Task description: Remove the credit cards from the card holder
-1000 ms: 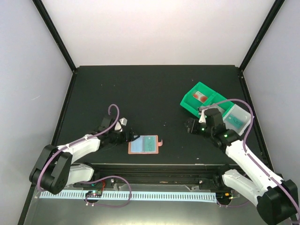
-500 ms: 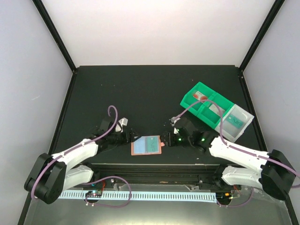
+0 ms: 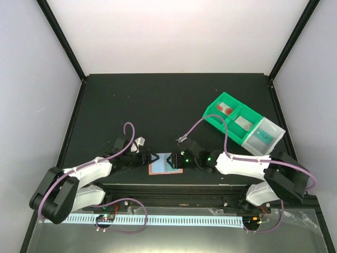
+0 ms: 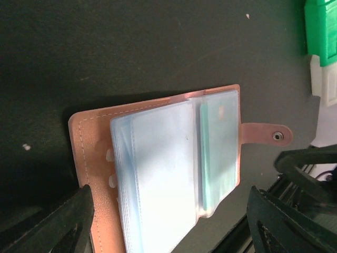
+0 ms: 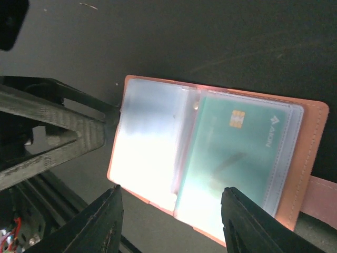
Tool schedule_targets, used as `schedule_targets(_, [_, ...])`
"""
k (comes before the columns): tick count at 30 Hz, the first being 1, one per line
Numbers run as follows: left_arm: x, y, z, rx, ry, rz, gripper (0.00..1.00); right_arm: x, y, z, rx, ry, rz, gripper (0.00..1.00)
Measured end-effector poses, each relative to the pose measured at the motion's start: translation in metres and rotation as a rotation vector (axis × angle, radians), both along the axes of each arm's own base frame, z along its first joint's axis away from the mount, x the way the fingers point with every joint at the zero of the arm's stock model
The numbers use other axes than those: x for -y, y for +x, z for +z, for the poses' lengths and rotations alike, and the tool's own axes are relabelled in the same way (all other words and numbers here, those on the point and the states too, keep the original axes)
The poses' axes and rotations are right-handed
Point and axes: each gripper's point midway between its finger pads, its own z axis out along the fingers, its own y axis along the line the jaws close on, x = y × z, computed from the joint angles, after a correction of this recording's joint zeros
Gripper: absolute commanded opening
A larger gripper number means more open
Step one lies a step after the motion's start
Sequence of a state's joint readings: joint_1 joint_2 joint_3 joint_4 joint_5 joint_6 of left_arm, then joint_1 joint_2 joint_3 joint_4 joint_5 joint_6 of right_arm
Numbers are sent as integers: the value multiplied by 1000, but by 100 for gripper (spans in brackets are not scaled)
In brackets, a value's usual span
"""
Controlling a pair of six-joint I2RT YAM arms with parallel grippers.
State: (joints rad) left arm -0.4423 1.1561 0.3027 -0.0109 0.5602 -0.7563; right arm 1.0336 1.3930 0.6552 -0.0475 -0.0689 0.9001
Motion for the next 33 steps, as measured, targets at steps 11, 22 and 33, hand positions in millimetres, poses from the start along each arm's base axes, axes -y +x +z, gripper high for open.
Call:
schedule_targets(11, [12, -3, 0, -4, -39, -42, 82, 10, 8, -35, -9, -107, -50, 52])
schedule_targets(22, [12, -7, -1, -13, -40, -43, 83, 27, 11, -48, 1, -179, -100, 53])
schedule_targets(33, [13, -9, -1, -14, -40, -48, 83, 24, 13, -51, 3, -175, -103, 53])
